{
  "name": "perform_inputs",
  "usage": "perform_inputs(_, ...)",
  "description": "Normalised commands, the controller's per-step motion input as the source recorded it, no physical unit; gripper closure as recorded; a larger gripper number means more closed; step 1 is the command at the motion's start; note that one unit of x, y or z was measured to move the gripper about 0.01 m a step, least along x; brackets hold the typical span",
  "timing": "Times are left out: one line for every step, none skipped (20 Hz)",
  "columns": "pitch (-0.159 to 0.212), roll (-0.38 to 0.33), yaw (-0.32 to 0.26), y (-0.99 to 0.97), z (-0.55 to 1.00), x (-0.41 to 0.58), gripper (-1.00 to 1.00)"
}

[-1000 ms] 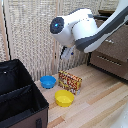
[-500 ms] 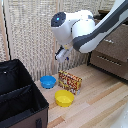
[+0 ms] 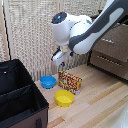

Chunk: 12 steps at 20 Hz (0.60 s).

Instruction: Locate and clasp the grip of the topmost drawer. Steadily and circumspectly yank the drawer open. Discover and seize the nutrition bar using your clamp. Deposit the nutrition bar in the accessible drawer. Unclench the nutrition bar.

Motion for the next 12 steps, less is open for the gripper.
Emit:
perform_inputs(0.201,0.209,-0.077,0.04,0.32,0.511,-1.00)
perform_inputs(0.196,0.207,-0.076,0.04,0.33,0.523,-1.00)
perform_inputs(0.204,0.226,-0.095,0.04,0.27,0.469,-1.00)
perform_inputs(0.208,0.244,-0.108,0.04,0.21,0.417,-1.00)
perform_inputs(0.215,0.252,-0.116,0.03,0.19,0.386,-1.00)
perform_inputs(0.217,0.250,-0.119,0.03,0.19,0.371,-1.00)
perform_inputs(0.222,0.251,-0.114,0.04,0.19,0.371,-1.00)
perform_inputs(0.228,0.246,-0.117,0.03,0.20,0.343,-1.00)
perform_inputs(0.231,0.240,-0.112,0.05,0.21,0.320,-1.00)
perform_inputs(0.236,0.240,-0.112,0.05,0.21,0.309,-1.00)
perform_inputs(0.245,0.233,-0.118,0.02,0.22,0.269,-1.00)
perform_inputs(0.240,0.230,-0.115,0.02,0.24,0.229,-1.00)
